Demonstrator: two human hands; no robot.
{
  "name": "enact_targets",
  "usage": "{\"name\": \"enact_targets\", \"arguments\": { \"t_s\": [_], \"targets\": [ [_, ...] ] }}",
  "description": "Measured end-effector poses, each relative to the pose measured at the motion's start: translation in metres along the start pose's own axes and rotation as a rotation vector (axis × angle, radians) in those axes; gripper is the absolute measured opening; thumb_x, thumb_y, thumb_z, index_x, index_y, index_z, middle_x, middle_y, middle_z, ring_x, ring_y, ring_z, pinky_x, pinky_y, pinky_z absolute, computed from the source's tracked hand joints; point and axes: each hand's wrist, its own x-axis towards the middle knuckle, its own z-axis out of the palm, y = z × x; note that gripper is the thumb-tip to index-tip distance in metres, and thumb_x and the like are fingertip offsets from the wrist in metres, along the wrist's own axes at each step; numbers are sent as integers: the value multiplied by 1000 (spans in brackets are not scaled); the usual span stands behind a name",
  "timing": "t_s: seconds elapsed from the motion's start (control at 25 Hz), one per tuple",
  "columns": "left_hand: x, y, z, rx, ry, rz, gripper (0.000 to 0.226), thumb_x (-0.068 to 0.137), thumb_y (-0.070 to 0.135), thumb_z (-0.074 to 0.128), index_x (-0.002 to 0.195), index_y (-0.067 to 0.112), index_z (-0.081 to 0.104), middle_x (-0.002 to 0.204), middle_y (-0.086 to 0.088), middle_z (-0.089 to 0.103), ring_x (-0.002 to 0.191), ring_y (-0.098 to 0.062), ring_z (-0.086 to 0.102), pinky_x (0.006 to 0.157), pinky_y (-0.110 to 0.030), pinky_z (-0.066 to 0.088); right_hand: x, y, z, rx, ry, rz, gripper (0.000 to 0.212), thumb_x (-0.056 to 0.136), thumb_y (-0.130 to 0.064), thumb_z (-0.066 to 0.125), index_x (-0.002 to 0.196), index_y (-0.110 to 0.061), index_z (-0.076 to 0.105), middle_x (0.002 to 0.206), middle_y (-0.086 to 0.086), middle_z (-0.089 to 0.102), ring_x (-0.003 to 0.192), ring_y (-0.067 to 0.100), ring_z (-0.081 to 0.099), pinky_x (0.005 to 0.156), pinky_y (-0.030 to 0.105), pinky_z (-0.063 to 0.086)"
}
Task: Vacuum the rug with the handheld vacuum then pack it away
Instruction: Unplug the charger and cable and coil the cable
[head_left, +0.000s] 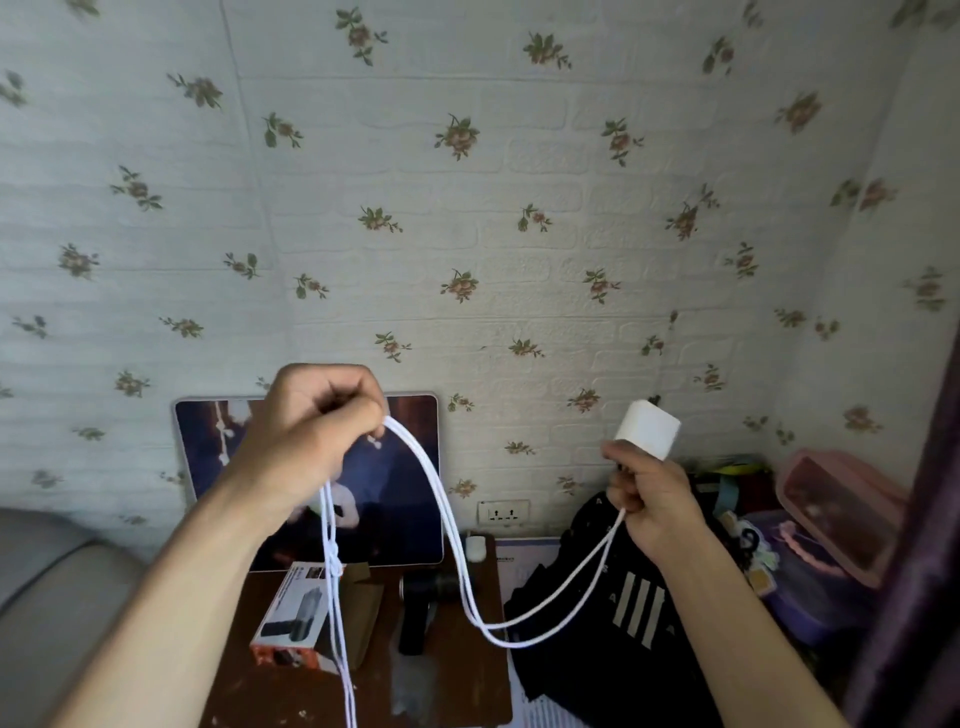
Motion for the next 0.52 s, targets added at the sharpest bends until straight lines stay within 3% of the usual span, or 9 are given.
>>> {"name": "enact_targets", "arguments": {
  "t_s": [0.12, 0.24, 0.28, 0.36, 0.44, 0.52],
  "targets": [
    [1, 5, 17, 175, -194, 27, 14, 79, 18, 65, 66, 16, 68, 58, -11, 56, 54, -11, 46, 53, -23, 35, -38, -12, 25, -89, -271, 26, 18, 78, 4, 71, 86, -9, 61, 64, 1, 57, 35, 1, 30, 31, 14, 20],
    [1, 7, 40, 311, -360, 36, 14, 89, 14, 65, 76, 15, 69, 61, 10, 59, 58, 0, 52, 59, -13, 39, -72, -13, 50, -161, -487, 66, 9, 86, 0, 66, 84, -7, 60, 67, 7, 55, 46, 6, 39, 39, 15, 29],
    [2, 4, 48, 331, -370, 35, 13, 90, 16, 65, 78, 16, 69, 60, 14, 58, 58, 0, 52, 59, -13, 40, -82, -10, 57, -207, -531, 48, 4, 88, -2, 65, 86, -3, 62, 70, 11, 56, 53, 10, 44, 45, 17, 34],
    [3, -1, 58, 353, -325, 47, 12, 89, 20, 65, 79, 19, 70, 64, 15, 62, 60, 0, 55, 59, -14, 42, -95, -5, 68, -255, -568, 3, 18, 92, -7, 64, 99, 9, 64, 83, 23, 64, 68, 21, 59, 60, 27, 51],
    [3, -6, 63, 387, -252, 47, 11, 88, 22, 66, 79, 20, 71, 68, 10, 68, 64, -1, 62, 61, -16, 47, -103, -3, 73, -200, -573, 20, 23, 95, -10, 59, 105, 10, 64, 90, 25, 71, 75, 28, 69, 69, 37, 61],
    [2, -10, 67, 437, -175, 57, 11, 87, 24, 67, 79, 20, 72, 70, 6, 71, 67, -5, 66, 62, -25, 52, -108, -3, 76, -180, -543, 37, 18, 98, -11, 55, 101, 5, 62, 78, 20, 70, 54, 23, 66, 50, 30, 58]
  ]
}}
